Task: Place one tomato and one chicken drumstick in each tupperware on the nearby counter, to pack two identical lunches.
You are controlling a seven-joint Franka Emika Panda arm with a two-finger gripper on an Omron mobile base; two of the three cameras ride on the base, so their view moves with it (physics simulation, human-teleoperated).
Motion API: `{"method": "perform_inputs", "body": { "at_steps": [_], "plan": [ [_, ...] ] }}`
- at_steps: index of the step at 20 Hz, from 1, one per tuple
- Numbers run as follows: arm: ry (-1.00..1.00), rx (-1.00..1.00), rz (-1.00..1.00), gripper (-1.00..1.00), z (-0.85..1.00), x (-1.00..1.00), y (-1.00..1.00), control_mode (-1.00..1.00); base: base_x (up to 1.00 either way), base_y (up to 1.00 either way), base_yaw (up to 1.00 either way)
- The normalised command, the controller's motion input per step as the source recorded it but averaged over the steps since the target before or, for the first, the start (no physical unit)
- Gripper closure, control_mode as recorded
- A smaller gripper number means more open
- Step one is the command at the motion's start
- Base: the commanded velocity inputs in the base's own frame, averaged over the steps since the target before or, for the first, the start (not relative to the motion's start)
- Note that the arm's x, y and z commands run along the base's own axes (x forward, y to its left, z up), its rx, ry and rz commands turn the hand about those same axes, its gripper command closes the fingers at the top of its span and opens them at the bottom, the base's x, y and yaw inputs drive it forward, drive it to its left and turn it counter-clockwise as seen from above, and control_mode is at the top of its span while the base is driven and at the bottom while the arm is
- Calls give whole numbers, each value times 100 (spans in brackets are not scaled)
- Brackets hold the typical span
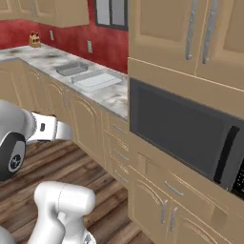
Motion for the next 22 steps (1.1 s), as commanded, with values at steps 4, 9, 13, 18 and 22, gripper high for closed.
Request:
{"method": "perform_inputs", "body": {
  "at_steps": [4, 9, 13, 18, 22],
  "plan": [
    [0, 0, 0, 100, 0, 0, 0, 100, 100, 77, 21],
    [0, 0, 0, 100, 0, 0, 0, 100, 100, 68, 4],
    [0, 0, 0, 100, 0, 0, 0, 100, 100, 77, 9],
    [0, 0, 0, 100, 0, 0, 0, 100, 100, 65, 33],
    [0, 0, 0, 100, 0, 0, 0, 100, 100, 35, 41]
  ]
}}
